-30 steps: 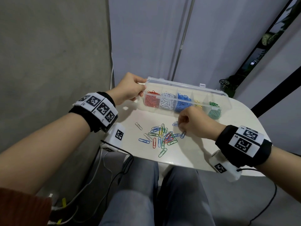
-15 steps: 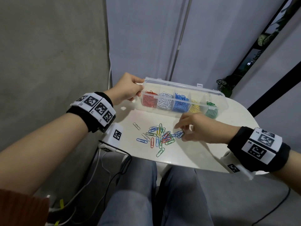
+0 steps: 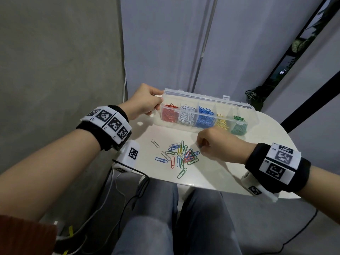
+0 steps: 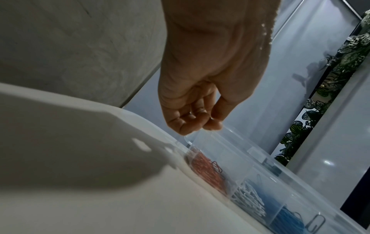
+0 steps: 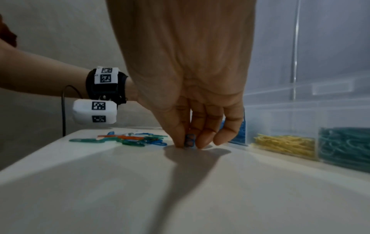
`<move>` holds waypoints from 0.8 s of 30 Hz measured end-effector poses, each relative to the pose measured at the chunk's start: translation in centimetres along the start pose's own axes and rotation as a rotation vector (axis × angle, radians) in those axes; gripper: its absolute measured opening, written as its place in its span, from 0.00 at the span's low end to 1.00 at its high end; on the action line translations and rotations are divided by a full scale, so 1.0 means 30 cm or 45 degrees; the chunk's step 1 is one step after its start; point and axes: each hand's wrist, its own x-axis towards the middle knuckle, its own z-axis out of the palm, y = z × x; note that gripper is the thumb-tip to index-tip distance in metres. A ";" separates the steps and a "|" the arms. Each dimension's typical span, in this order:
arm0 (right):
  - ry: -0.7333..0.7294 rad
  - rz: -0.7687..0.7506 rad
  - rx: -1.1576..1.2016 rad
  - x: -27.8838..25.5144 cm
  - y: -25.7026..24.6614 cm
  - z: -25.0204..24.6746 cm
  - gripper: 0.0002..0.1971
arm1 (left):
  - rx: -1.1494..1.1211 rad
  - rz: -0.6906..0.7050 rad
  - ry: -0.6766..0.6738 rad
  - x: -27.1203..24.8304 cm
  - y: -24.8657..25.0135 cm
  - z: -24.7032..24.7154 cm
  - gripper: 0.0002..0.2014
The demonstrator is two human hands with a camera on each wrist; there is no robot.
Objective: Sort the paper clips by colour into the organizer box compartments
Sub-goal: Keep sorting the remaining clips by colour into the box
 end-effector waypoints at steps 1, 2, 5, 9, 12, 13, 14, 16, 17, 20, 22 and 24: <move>0.010 0.015 0.019 -0.004 -0.002 -0.007 0.07 | -0.001 0.001 -0.001 0.000 0.000 0.000 0.19; 0.041 0.025 0.042 -0.006 -0.002 -0.020 0.07 | -0.002 0.001 0.000 0.000 0.000 0.000 0.19; 0.308 0.079 0.208 0.014 0.021 -0.084 0.06 | -0.003 -0.001 0.005 0.001 0.000 -0.001 0.19; 0.624 0.292 0.450 0.090 0.083 -0.174 0.03 | 0.006 0.004 0.001 -0.002 0.004 -0.001 0.19; 0.596 0.400 0.561 0.141 0.116 -0.189 0.04 | 0.009 0.007 0.003 -0.005 0.004 -0.001 0.19; 0.587 0.410 0.555 0.147 0.121 -0.189 0.07 | 0.008 0.008 0.002 -0.006 0.004 0.000 0.19; 0.590 0.389 0.543 0.147 0.119 -0.190 0.09 | 0.008 0.008 -0.001 -0.007 0.005 0.000 0.19; 0.569 0.258 0.520 0.124 0.088 -0.196 0.09 | 0.006 0.006 -0.003 -0.006 0.005 -0.001 0.19; 0.500 0.170 0.503 0.104 0.066 -0.193 0.08 | 0.004 0.005 -0.003 -0.005 0.004 -0.003 0.19; 0.137 -0.073 0.393 0.041 -0.002 -0.145 0.09 | -0.001 0.009 -0.003 0.003 -0.001 -0.006 0.19; -0.022 -0.180 0.282 0.013 -0.024 -0.085 0.12 | -0.001 0.013 -0.005 0.002 0.000 -0.006 0.18; -0.079 -0.256 0.168 0.002 -0.036 -0.034 0.17 | 0.001 0.020 -0.006 -0.002 0.002 -0.006 0.18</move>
